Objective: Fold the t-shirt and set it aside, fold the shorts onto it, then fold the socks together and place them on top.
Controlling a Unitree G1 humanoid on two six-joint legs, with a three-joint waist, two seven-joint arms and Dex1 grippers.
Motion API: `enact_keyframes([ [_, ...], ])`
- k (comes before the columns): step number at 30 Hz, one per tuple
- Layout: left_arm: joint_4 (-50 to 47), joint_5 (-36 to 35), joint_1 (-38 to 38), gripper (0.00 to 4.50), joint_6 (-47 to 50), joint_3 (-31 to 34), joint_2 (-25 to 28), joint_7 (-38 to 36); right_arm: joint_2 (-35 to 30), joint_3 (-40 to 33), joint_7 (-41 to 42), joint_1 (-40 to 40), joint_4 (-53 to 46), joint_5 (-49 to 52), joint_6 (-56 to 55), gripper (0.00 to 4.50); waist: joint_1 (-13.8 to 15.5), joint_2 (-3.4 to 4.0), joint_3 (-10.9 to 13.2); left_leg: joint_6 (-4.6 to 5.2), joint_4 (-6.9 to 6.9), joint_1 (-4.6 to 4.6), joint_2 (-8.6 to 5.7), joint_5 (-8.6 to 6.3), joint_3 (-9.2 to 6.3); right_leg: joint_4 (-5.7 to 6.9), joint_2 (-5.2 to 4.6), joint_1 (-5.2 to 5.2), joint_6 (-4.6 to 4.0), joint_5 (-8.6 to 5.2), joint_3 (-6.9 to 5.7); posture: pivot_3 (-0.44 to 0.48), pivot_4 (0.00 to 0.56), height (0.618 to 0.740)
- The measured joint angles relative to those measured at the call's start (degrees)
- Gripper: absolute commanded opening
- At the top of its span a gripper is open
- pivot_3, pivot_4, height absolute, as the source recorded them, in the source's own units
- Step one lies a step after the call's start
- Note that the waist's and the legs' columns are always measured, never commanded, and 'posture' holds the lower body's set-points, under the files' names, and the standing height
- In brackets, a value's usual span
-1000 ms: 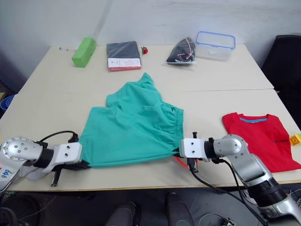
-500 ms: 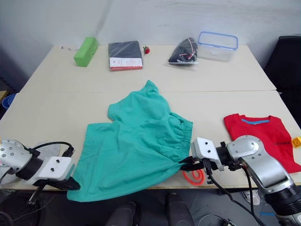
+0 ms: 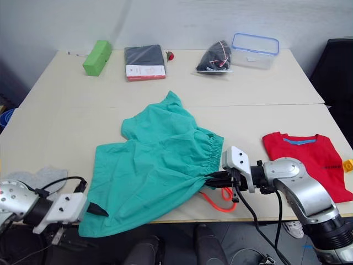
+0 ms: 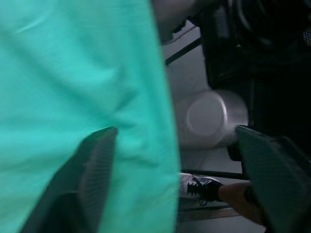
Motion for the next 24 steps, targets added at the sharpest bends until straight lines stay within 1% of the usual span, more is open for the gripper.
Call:
enact_keyframes([
  [2,-2.13,3.76,3.01,4.21,-1.67,0.23,-0.90,2.27,0.00,0.03,-0.01,-1.03,0.05,0.45,1.36,0.00,0.09,0.00,0.00,0.00,0.02,0.04,0.00,0.00,0.00,0.01,0.01,0.04,-0.01,-0.01,-0.01,0.000,0.150,0.740],
  [4,-2.56,10.33,4.49,4.21,-5.02,-0.99,-2.78,7.17,0.01,-0.02,-0.08,-2.28,0.06,1.47,2.82,0.00,0.16,0.01,0.00,0.01,0.02,0.12,-0.02,0.01,0.01,0.02,0.01,0.13,-0.01,0.00,0.00,0.000,0.150,0.740],
  [6,-3.12,15.47,4.62,4.21,-8.63,-2.06,-6.20,12.34,0.03,-0.09,-0.12,-3.00,0.07,2.07,4.06,0.00,0.28,0.08,-0.04,0.02,0.04,0.18,-0.03,0.02,0.05,0.00,0.01,0.22,-0.01,0.00,0.02,0.000,0.150,0.740],
  [9,-2.64,20.70,5.13,4.21,-12.79,-2.99,-10.97,18.77,0.03,-0.11,-0.07,-3.32,0.08,2.49,4.78,0.00,0.98,0.10,-0.04,0.04,0.10,0.18,-0.03,0.03,0.07,0.00,0.00,0.23,0.03,0.03,0.02,0.000,0.150,0.740],
  [14,-1.43,25.91,5.78,4.21,-16.75,-4.11,-16.33,25.38,0.03,-0.11,0.10,-3.46,0.80,2.63,4.95,0.00,1.49,0.09,-0.04,0.04,0.18,0.15,-0.03,0.03,0.09,0.00,-0.01,0.24,0.07,0.05,0.02,0.000,0.150,0.740],
  [17,-1.40,26.79,6.01,4.21,-17.19,-4.37,-17.30,26.29,0.03,-0.11,0.09,-3.53,1.10,2.85,5.12,0.00,1.49,0.10,-0.04,0.05,0.19,0.15,-0.03,0.03,0.10,0.02,-0.01,0.24,0.07,0.06,0.02,0.000,0.150,0.740],
  [20,-1.64,25.21,6.12,3.63,-16.16,-4.01,-17.66,25.56,0.03,-0.11,0.10,-3.53,1.14,3.10,5.14,0.00,1.47,0.10,-0.04,0.05,0.20,0.15,-0.02,0.03,0.09,0.04,0.00,0.24,0.07,0.06,0.01,0.000,0.150,0.740],
  [21,-1.77,24.35,6.30,3.37,-15.79,-3.57,-17.59,25.00,0.02,-0.11,0.10,-3.53,1.16,3.11,5.14,0.00,1.46,0.09,-0.04,0.05,0.20,0.15,-0.02,0.03,0.09,0.03,0.00,0.24,0.07,0.06,0.00,0.000,0.150,0.740],
  [24,-2.13,20.95,7.40,2.40,-14.66,-1.83,-16.96,22.74,0.02,-0.11,0.10,-3.52,1.42,3.11,5.11,0.00,1.35,0.10,-0.04,0.04,0.17,0.14,-0.02,0.03,0.12,0.00,-0.01,0.23,0.07,0.05,0.01,0.000,0.150,0.740],
])
